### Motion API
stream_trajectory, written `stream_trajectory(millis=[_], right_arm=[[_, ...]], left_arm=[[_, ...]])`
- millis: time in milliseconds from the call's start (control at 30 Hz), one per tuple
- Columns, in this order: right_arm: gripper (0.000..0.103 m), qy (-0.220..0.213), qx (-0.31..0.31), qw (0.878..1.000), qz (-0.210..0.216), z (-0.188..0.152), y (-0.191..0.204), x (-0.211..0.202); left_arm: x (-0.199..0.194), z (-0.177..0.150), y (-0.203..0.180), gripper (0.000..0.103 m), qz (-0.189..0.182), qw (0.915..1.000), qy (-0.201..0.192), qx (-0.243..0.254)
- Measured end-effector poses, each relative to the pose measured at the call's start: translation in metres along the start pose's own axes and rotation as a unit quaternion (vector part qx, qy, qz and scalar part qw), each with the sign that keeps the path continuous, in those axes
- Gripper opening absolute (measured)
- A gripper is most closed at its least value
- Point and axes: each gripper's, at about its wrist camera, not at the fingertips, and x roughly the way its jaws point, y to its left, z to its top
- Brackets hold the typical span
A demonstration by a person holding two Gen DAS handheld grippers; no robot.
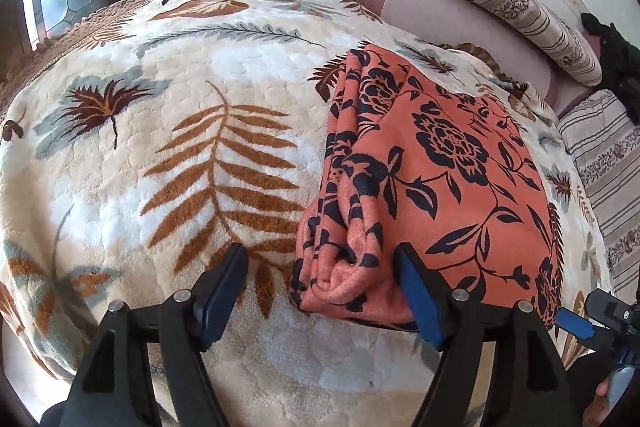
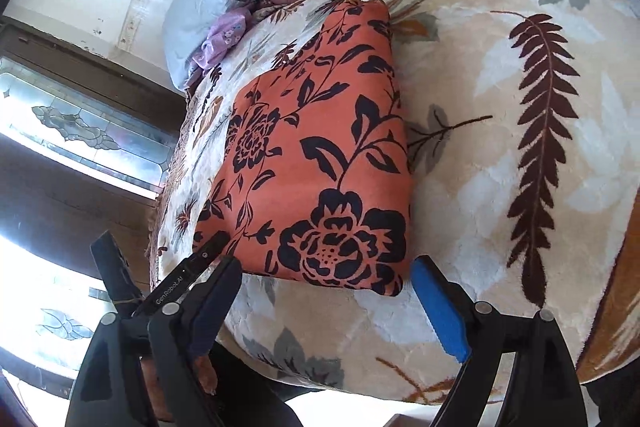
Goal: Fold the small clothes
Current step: 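Close both tools on the end of the orange strip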
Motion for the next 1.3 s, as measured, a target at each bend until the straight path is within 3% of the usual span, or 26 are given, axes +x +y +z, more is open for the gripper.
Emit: stream_trajectory(millis=[433, 600, 633, 700, 767, 900, 967, 1033, 1167, 1300], right_arm=[[0.089, 0.009, 0.017, 1.000, -0.008, -0.003, -0.011, 0.008], [0.089, -0.005, 0.023, 1.000, -0.005, 0.004, -0.019, -0.001], [0.089, -0.007, 0.027, 1.000, -0.005, 0.006, -0.022, -0.003], [0.089, -0.012, 0.037, 0.999, -0.004, 0.013, -0.028, -0.005], [0.089, -0.013, 0.042, 0.999, -0.002, 0.023, -0.031, -0.005], [0.089, -0.014, 0.038, 0.999, 0.008, 0.052, -0.031, 0.003], [0.089, -0.015, 0.043, 0.999, 0.010, 0.069, -0.034, 0.011], [0.089, -0.017, 0.057, 0.998, 0.020, 0.083, -0.038, 0.019], [0.089, -0.006, 0.067, 0.998, 0.022, 0.095, -0.043, 0.033], [0.089, 0.006, 0.060, 0.998, 0.017, 0.094, -0.046, 0.044]], left_arm=[[0.000, 0.003, 0.000, 0.079, -0.001, 1.0000, 0.001, -0.001], [-0.033, 0.011, 0.007, 0.083, -0.064, 0.9949, -0.073, -0.028], [-0.031, 0.013, 0.007, 0.090, -0.067, 0.9951, -0.067, -0.030], [-0.016, 0.016, 0.006, 0.091, -0.073, 0.9965, -0.018, -0.036], [-0.013, 0.022, 0.007, 0.091, -0.114, 0.9917, 0.018, -0.057], [-0.029, 0.051, 0.002, 0.091, -0.159, 0.9848, -0.021, -0.068], [-0.017, 0.069, -0.005, 0.091, -0.130, 0.9898, -0.018, -0.056], [0.007, 0.082, -0.011, 0.091, -0.092, 0.9949, 0.011, -0.039], [0.039, 0.082, -0.023, 0.091, -0.015, 0.9990, 0.042, 0.000], [0.054, 0.070, -0.030, 0.091, -0.006, 0.9981, 0.053, 0.031]])
